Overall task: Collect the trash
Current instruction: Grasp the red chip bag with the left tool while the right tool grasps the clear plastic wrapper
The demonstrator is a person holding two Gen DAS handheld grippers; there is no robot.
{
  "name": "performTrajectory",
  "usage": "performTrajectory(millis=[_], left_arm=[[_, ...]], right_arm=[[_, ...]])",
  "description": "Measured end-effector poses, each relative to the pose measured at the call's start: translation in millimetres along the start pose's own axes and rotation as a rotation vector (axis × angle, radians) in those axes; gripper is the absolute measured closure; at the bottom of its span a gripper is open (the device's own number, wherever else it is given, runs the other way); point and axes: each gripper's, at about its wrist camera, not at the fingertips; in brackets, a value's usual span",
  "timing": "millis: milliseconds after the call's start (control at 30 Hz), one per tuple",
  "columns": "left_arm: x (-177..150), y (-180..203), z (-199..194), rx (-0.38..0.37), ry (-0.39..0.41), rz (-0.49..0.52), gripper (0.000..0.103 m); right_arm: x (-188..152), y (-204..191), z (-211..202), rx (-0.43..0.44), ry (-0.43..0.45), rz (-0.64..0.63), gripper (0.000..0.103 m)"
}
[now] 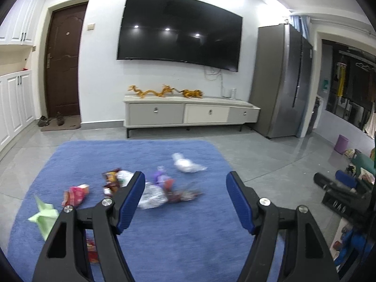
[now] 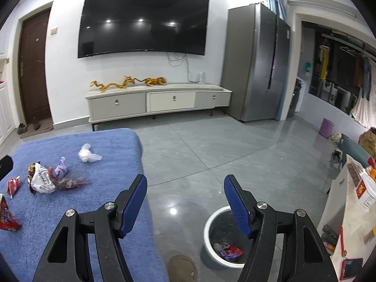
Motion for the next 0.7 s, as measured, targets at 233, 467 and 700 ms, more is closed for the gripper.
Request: performTrajectory(millis=[233,467,700], left_arm=[[-27.1,-79.8,-15.5,0.057,-0.007,-0.033,0.033],[-57.6,-132.2,-10.9,0.096,-0.100,-0.048,0.022],[-76.2,-151.1,35.0,0.103,-0.234,-0.078,0.022]], right_arm=[[3.9,-32.1,15.5,0.061,-0.023,-0.065,0.037],[4.8,-71.4,38.7,0.152,-0.071,-0.118,0.037],[10.5,-126.7,60.0,0.336,-0.112,-0.206,0.037]])
Point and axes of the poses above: each gripper's, at about its wrist camera, not at the fingertips, and z roughly the way its jaws point, y to its right, x to its top, and after that the axes turned 13 degrees about -y, right-handed
